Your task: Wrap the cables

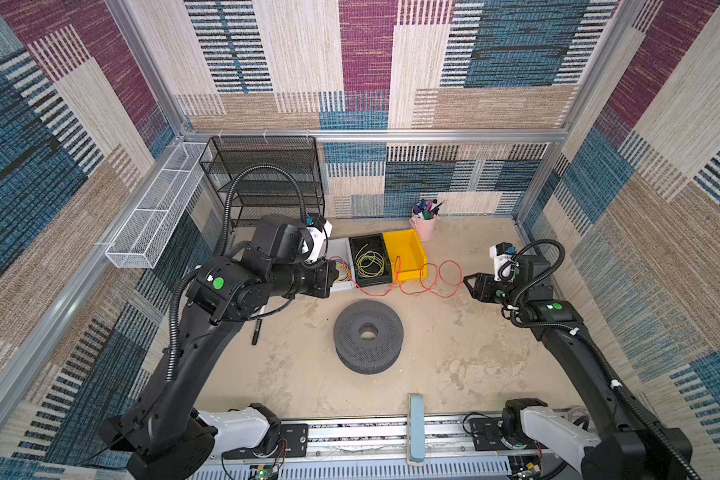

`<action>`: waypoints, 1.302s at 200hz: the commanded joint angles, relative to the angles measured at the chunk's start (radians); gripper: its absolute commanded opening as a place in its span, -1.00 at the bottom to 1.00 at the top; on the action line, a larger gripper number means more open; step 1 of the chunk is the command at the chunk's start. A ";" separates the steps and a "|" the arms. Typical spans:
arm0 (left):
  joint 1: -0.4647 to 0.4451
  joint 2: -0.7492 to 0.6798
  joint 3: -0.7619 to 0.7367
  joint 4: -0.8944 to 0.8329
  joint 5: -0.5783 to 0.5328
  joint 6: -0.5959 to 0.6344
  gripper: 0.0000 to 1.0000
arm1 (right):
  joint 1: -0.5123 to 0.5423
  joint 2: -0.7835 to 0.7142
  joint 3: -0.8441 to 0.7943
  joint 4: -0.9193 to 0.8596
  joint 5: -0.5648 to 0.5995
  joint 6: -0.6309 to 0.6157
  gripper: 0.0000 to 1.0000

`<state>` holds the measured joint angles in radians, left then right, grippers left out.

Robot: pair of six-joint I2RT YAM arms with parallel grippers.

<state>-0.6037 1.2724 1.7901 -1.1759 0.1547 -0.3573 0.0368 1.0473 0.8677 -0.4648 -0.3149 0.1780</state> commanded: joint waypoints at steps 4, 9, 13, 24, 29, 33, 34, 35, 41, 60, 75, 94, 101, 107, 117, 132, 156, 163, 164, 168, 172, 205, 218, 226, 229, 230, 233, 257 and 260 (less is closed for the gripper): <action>-0.020 0.014 -0.028 0.067 0.067 -0.116 -1.00 | 0.000 0.007 0.064 -0.039 -0.068 -0.037 0.26; -0.026 0.020 -0.028 0.067 0.060 -0.122 -1.00 | 0.000 0.002 0.080 -0.052 -0.069 -0.034 0.30; -0.028 0.026 -0.028 0.067 0.054 -0.124 -1.00 | 0.000 -0.004 0.091 -0.064 -0.068 -0.034 0.33; -0.036 0.034 -0.028 0.067 0.036 -0.140 -1.00 | 0.000 -0.027 0.115 -0.086 -0.060 -0.035 0.39; -0.037 0.035 -0.029 0.067 0.024 -0.150 -1.00 | 0.000 -0.042 0.122 -0.093 -0.057 -0.038 0.43; -0.038 0.037 -0.028 0.067 0.012 -0.154 -1.00 | 0.000 -0.053 0.128 -0.100 -0.058 -0.041 0.44; -0.038 0.038 -0.028 0.067 0.008 -0.156 -1.00 | 0.000 -0.055 0.129 -0.102 -0.058 -0.041 0.44; -0.038 0.038 -0.028 0.067 0.005 -0.157 -1.00 | 0.000 -0.057 0.129 -0.106 -0.059 -0.042 0.44; -0.039 0.040 -0.026 0.066 -0.018 -0.165 -1.00 | 0.000 -0.069 0.139 -0.119 -0.058 -0.042 0.45; -0.040 0.041 -0.026 0.096 -0.091 -0.194 -1.00 | 0.000 -0.096 0.156 -0.139 -0.142 -0.041 0.49; -0.039 0.046 -0.029 0.137 -0.135 -0.223 -1.00 | 0.000 -0.094 0.180 -0.174 -0.218 -0.048 0.51; -0.039 0.069 -0.011 0.195 -0.164 -0.237 -1.00 | 0.000 -0.070 0.192 -0.232 -0.329 -0.082 0.52; -0.039 0.090 0.009 0.204 -0.172 -0.236 -1.00 | 0.000 -0.060 0.188 -0.250 -0.380 -0.096 0.52; -0.039 0.111 0.030 0.208 -0.179 -0.232 -1.00 | 0.000 -0.052 0.181 -0.264 -0.420 -0.106 0.53; -0.039 0.146 0.068 0.210 -0.187 -0.228 -1.00 | 0.000 -0.043 0.172 -0.285 -0.458 -0.116 0.61; -0.038 0.202 0.124 0.197 -0.207 -0.218 -1.00 | 0.000 -0.051 0.169 -0.311 -0.478 -0.129 0.59; -0.035 0.260 0.186 0.173 -0.251 -0.210 -1.00 | 0.000 -0.119 0.203 -0.329 -0.230 -0.095 0.58; -0.034 0.270 0.198 0.170 -0.262 -0.206 -1.00 | 0.000 -0.158 0.203 -0.311 -0.167 -0.085 0.62; -0.034 0.271 0.199 0.170 -0.263 -0.205 -1.00 | 0.000 -0.162 0.202 -0.308 -0.166 -0.085 0.63; -0.033 0.275 0.204 0.169 -0.264 -0.203 -1.00 | 0.000 -0.181 0.199 -0.299 -0.166 -0.085 0.66; -0.033 0.279 0.209 0.167 -0.266 -0.201 -1.00 | 0.000 -0.193 0.200 -0.291 -0.168 -0.087 0.68; -0.027 0.309 0.252 0.158 -0.227 -0.190 -1.00 | 0.000 -0.185 0.269 -0.351 -0.329 -0.131 0.66; -0.027 0.323 0.270 0.143 -0.194 -0.181 -1.00 | 0.000 -0.186 0.307 -0.353 -0.353 -0.134 0.65; -0.027 0.326 0.273 0.131 -0.175 -0.175 -1.00 | 0.000 -0.184 0.338 -0.345 -0.378 -0.129 0.65; -0.027 0.327 0.273 0.128 -0.167 -0.172 -1.00 | 0.000 -0.181 0.353 -0.342 -0.390 -0.128 0.64; -0.027 0.327 0.273 0.126 -0.164 -0.170 -1.00 | 0.000 -0.180 0.358 -0.341 -0.396 -0.128 0.64; -0.027 0.328 0.273 0.120 -0.156 -0.168 -1.00 | 0.000 -0.174 0.375 -0.339 -0.411 -0.127 0.63; -0.028 0.321 0.261 0.075 -0.095 -0.137 -1.00 | 0.000 -0.111 0.515 -0.307 -0.545 -0.109 0.54; -0.028 0.317 0.258 0.071 -0.090 -0.135 -1.00 | -0.001 -0.100 0.530 -0.301 -0.567 -0.107 0.53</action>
<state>-0.6312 1.5990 2.0529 -1.0492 -0.0120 -0.5434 0.0353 0.8986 1.3033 -0.8238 -0.7177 0.0597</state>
